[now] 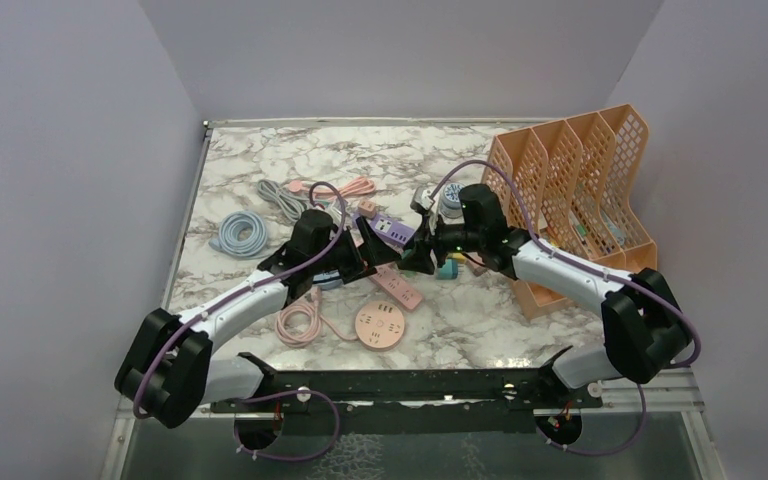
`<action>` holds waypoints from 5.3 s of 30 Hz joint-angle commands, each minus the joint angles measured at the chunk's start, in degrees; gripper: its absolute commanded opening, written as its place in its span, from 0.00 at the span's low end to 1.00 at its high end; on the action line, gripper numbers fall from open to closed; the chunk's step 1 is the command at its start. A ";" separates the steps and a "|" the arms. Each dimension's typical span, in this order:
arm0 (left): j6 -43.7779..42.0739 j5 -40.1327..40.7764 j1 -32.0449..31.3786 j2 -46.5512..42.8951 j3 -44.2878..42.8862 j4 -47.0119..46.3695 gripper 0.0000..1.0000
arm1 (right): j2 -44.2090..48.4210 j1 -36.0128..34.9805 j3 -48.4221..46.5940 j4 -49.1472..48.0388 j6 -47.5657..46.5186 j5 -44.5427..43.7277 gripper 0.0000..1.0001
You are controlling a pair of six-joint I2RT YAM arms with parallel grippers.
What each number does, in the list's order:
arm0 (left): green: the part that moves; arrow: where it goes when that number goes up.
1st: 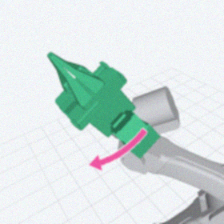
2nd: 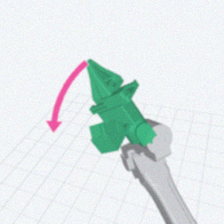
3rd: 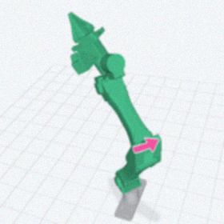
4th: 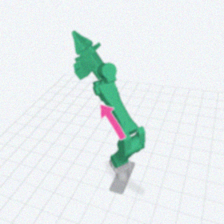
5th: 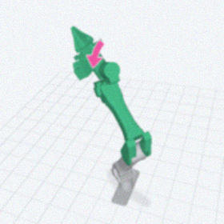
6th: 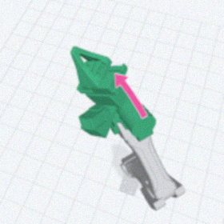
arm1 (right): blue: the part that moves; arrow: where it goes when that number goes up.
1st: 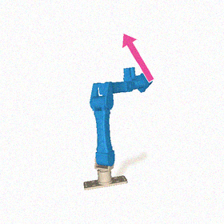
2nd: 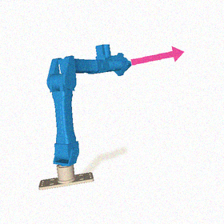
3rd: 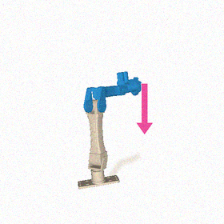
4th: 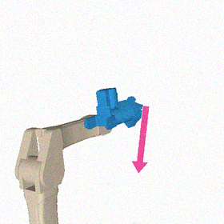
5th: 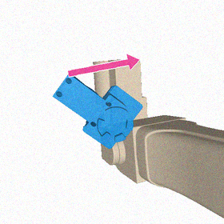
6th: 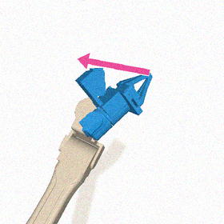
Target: Insert the plug
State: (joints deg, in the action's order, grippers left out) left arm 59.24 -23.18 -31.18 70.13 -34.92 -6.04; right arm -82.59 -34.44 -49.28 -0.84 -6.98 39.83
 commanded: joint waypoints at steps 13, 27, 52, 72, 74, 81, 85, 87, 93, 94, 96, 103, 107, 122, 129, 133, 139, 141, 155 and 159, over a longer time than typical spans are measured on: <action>2.36 -10.56 0.16 5.91 0.27 -9.88 0.67 | -3.55 -0.11 -1.08 -0.22 -4.80 10.60 0.38; -1.09 -21.70 -2.39 10.95 -2.68 -10.06 0.49 | -4.78 -0.11 -2.47 0.80 -3.93 10.80 0.38; 3.48 -7.27 -1.34 -4.46 -3.78 -17.77 0.16 | 30.51 -0.11 13.01 -6.70 59.41 -27.43 0.71; 17.65 0.56 -1.34 -13.98 0.44 -23.46 0.16 | 18.60 -0.11 14.88 -42.61 87.78 -7.37 0.49; 17.82 1.20 -1.39 -14.21 0.86 -23.55 0.16 | 18.30 -0.11 15.48 -44.09 88.63 -6.56 0.47; 18.33 1.76 -1.34 -13.99 1.99 -24.47 0.17 | 16.34 -0.10 14.80 -46.93 88.13 -2.49 0.45; 17.86 2.63 -1.34 -13.93 2.31 -25.15 0.17 | 15.34 -0.43 14.52 -46.68 88.44 -1.93 0.45; 17.73 3.21 -1.34 -14.03 2.57 -25.16 0.17 | 15.40 -0.50 14.86 -46.26 88.73 -3.05 0.39; 15.97 5.86 -1.34 -15.79 5.65 -25.16 0.32 | 14.20 -0.55 11.23 -40.44 82.69 -4.56 0.14; 15.23 6.64 -1.34 -16.13 6.44 -25.16 0.38 | 13.76 -0.56 10.16 -38.49 80.29 -4.69 0.11; 13.12 8.12 -1.22 -17.19 8.12 -24.40 0.57 | 13.18 -0.55 7.94 -32.57 74.92 -6.09 0.07; -3.30 20.73 0.25 -26.56 7.60 -2.05 0.85 | 8.70 -0.46 -6.51 -0.61 43.52 -12.59 0.04; -13.31 31.20 0.42 -31.70 2.19 14.52 0.85 | 5.46 -0.43 -12.70 11.21 30.41 -15.17 0.04; -30.81 42.40 0.42 -41.14 -3.79 31.24 0.87 | -19.90 -0.41 -45.85 45.90 0.88 -34.09 0.04; -31.27 44.31 0.41 -40.40 -4.28 31.61 0.87 | -27.36 -0.39 -53.52 47.78 -5.96 -25.96 0.04; -31.20 43.17 0.42 -39.56 -4.49 31.58 0.87 | -32.73 -0.46 -58.66 50.92 -7.28 -25.06 0.04; -30.97 42.88 0.41 -39.99 -4.23 31.34 0.87 | -38.74 -0.48 -65.11 55.94 -10.15 -24.28 0.03; -31.03 42.78 0.42 -39.91 -4.20 31.19 0.87 | -40.28 -0.52 -67.18 57.41 -10.53 -24.24 0.03; -30.79 42.17 0.41 -38.84 -4.22 31.15 0.87 | -48.97 -2.53 -76.65 63.87 -14.03 -25.68 0.03; -30.77 42.14 0.42 -38.75 -4.20 31.09 0.87 | -50.84 -2.80 -77.34 63.92 -14.53 -26.66 0.03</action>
State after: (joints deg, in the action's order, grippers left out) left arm 28.77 19.09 -30.87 31.29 -38.11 25.39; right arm -131.13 -36.73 -124.49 61.47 -19.99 14.20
